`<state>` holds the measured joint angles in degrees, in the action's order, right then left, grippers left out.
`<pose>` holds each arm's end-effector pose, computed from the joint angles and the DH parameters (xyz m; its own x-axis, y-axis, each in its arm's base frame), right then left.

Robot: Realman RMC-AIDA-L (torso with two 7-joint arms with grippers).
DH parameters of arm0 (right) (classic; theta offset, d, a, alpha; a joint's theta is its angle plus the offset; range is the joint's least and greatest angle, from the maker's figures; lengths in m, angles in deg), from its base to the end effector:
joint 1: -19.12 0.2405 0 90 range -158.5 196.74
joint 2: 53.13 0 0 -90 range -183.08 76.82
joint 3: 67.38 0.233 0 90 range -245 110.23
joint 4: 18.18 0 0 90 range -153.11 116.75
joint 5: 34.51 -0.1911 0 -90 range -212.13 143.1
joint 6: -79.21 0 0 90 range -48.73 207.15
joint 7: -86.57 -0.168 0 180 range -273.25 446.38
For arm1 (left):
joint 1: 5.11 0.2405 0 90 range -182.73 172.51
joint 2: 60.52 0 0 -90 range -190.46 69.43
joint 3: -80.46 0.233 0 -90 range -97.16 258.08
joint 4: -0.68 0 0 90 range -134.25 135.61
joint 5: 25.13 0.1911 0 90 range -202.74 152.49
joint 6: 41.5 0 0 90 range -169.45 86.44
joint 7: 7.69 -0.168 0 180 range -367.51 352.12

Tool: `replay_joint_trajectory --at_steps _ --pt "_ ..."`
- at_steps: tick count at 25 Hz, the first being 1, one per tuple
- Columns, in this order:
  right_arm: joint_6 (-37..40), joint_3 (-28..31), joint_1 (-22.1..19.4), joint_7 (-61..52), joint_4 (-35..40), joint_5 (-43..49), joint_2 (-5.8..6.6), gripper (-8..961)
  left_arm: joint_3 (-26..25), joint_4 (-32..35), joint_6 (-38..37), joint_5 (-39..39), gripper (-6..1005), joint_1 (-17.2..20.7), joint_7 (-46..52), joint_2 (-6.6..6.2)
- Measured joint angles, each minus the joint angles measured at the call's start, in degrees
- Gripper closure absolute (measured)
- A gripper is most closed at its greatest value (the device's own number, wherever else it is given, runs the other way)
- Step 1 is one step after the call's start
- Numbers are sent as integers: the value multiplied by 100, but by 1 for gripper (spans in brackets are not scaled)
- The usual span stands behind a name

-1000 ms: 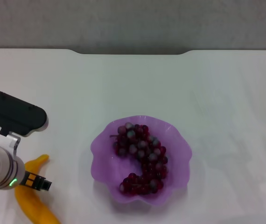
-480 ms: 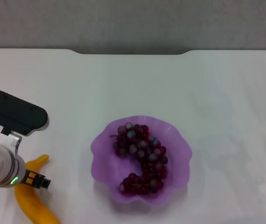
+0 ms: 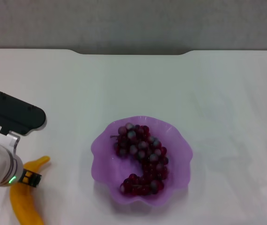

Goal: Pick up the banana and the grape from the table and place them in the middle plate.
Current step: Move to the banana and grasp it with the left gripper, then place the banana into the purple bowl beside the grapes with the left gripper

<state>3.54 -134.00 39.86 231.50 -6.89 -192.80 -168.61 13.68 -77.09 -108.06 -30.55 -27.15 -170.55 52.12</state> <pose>0.3016 0.3300 0.0744 0.5281 0.1614 -0.8337 -0.8015 -0.2297 -0.5522 -0.2651 0.3188 -0.0202 0.5271 0.8498 0.0009 0.4428 -0.2737 -0.8538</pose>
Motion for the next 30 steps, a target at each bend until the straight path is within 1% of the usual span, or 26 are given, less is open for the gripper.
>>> replay_joint_trajectory --at_steps 3,8,11,19,27,30 --pt "-1 0 0 0 -31 0 0 73 -65 -98 0 175 459 65 -1 68" --pt "-1 0 0 0 -58 0 0 73 -146 -597 15 789 493 354 -1 222" --pt "-1 0 0 0 -57 0 0 73 -221 -801 17 894 500 435 0 247" --pt "0 10 14 -2 -60 0 0 73 -247 -1359 202 894 500 516 -1 172" --pt "1 8 9 1 -84 -1 0 73 58 -2307 62 920 500 586 -15 -36" --pt "0 8 11 2 -117 0 0 73 196 -2673 -80 873 500 575 -15 -141"
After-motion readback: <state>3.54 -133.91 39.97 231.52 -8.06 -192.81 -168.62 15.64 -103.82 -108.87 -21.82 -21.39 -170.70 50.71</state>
